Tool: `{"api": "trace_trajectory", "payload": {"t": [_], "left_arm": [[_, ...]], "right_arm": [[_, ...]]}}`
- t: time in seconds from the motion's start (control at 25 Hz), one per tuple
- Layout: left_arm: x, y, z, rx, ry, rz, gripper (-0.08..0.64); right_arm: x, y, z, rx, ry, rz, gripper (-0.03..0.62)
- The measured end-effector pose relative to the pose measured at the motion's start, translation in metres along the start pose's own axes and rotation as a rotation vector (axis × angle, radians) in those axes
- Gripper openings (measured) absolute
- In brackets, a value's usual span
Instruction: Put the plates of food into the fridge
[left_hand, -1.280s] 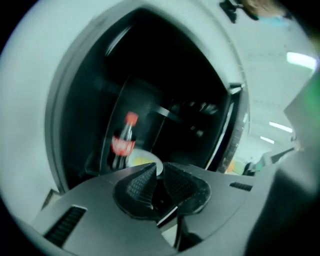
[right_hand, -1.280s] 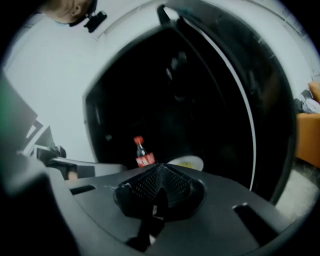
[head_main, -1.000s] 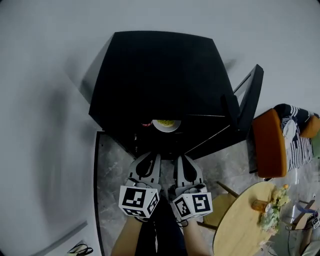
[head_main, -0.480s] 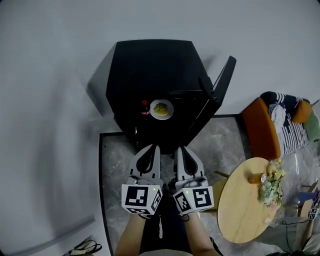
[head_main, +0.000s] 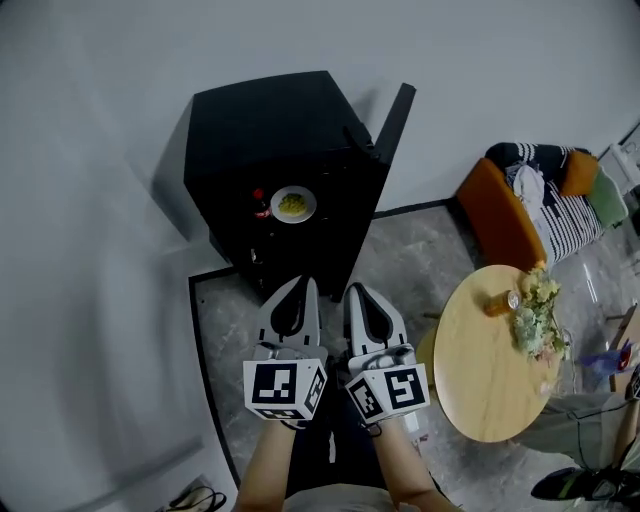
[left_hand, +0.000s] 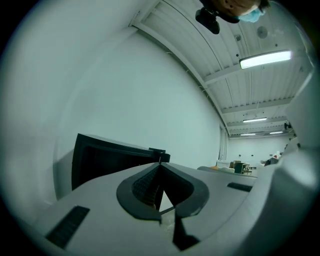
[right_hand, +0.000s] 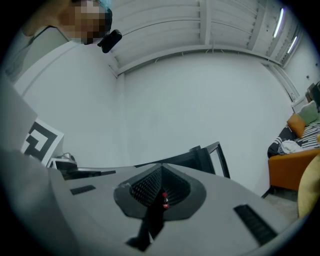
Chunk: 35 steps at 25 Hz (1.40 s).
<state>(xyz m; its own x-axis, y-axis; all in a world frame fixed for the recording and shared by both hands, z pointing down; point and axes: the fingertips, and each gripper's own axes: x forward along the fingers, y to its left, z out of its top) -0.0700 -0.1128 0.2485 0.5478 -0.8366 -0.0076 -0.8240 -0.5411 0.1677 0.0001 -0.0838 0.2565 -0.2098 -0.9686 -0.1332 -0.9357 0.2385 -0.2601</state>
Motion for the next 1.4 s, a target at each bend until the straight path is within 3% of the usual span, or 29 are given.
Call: {"api": "trace_trajectory", "payload": {"t": [0.36,0.72,1.04,1.4], "left_arm": [[0.017,-0.094,-0.023,0.039,0.040,-0.149,0.009],[0.053,-0.236,-0.073,-0.007,0.109,-0.294,0.009],[0.083,-0.317,-0.110,-0.007,0.152,-0.307,0.009],[0.104,-0.345,-0.139,0.037,0.176,-0.284,0.009]], "right_arm": [[-0.068,-0.070,0.019,0.013,-0.041,-0.170,0.011],[-0.181,-0.212,0.048,-0.023,-0.047,-0.437,0.012],[-0.255,-0.329,0.040,-0.042,0.020,-0.627,0.012],[-0.271,-0.396,-0.006,-0.017,0.081,-0.657,0.038]]}}
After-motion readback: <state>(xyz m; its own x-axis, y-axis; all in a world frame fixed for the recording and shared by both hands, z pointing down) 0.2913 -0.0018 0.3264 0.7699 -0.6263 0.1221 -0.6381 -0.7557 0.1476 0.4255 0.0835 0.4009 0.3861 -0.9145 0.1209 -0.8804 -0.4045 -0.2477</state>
